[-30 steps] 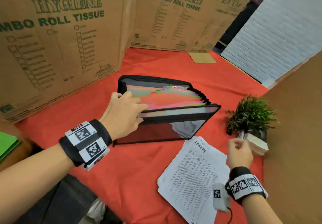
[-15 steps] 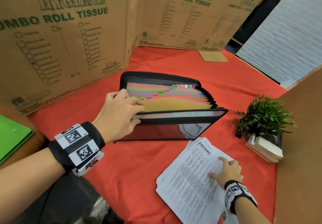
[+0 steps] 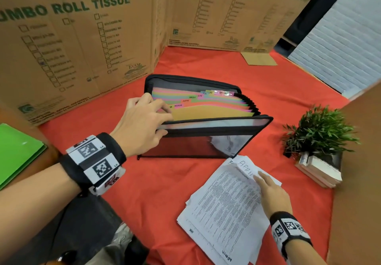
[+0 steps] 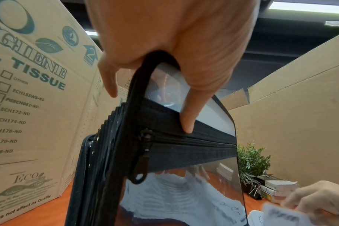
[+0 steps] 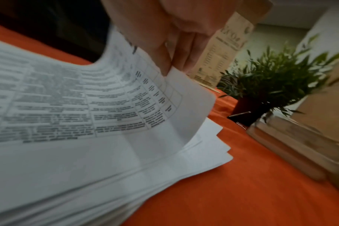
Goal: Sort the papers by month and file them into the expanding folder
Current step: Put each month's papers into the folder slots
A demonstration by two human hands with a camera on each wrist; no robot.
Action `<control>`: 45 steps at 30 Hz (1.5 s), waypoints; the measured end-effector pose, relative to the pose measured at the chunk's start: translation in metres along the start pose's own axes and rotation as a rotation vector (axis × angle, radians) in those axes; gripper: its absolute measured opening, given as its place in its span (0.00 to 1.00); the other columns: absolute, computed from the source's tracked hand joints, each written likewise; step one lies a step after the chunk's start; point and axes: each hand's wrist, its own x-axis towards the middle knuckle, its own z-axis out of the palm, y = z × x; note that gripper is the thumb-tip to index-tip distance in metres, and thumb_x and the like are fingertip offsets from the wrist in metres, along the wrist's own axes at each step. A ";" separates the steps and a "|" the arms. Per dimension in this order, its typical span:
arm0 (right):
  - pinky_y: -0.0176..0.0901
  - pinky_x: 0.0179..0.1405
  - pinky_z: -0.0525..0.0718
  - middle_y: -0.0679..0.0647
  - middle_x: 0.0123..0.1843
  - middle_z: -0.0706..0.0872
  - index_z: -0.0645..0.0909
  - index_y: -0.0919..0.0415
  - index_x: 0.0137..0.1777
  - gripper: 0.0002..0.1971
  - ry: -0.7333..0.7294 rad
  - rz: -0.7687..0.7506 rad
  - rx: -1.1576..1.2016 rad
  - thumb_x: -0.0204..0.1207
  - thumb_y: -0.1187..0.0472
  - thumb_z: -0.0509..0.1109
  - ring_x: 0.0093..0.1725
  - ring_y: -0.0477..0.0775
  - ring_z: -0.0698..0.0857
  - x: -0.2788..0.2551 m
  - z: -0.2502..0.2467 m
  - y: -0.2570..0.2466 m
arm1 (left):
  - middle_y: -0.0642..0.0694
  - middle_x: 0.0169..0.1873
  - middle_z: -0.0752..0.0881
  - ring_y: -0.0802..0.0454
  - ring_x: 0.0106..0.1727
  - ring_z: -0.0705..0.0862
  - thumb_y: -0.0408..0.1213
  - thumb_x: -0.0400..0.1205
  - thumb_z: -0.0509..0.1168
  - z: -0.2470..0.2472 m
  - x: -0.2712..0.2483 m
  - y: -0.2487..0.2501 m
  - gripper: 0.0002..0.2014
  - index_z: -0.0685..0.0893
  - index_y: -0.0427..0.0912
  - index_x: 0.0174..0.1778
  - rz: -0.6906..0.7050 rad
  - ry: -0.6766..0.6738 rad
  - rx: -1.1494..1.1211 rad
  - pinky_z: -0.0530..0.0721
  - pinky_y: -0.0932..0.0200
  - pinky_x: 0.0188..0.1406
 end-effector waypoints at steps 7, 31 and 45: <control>0.54 0.58 0.78 0.46 0.59 0.85 0.77 0.49 0.40 0.09 -0.084 0.072 0.295 0.70 0.61 0.76 0.58 0.54 0.84 -0.002 0.002 -0.020 | 0.53 0.58 0.83 0.46 0.50 0.73 0.41 0.69 0.79 -0.001 0.002 0.000 0.16 0.89 0.50 0.52 0.007 -0.004 -0.008 0.68 0.46 0.52; 0.38 0.29 0.73 0.50 0.29 0.84 0.82 0.58 0.33 0.11 -0.195 0.305 0.650 0.70 0.55 0.79 0.30 0.52 0.81 0.034 -0.016 -0.039 | 0.49 0.58 0.82 0.43 0.53 0.74 0.37 0.73 0.76 -0.006 -0.004 0.008 0.14 0.88 0.49 0.54 0.000 -0.036 -0.044 0.69 0.45 0.52; 0.48 0.37 0.78 0.51 0.43 0.79 0.76 0.57 0.41 0.06 0.033 -0.136 0.334 0.76 0.64 0.71 0.41 0.59 0.80 0.017 -0.021 -0.053 | 0.50 0.60 0.80 0.44 0.56 0.72 0.39 0.75 0.74 -0.007 -0.010 0.012 0.14 0.87 0.50 0.57 -0.010 -0.063 -0.030 0.68 0.46 0.54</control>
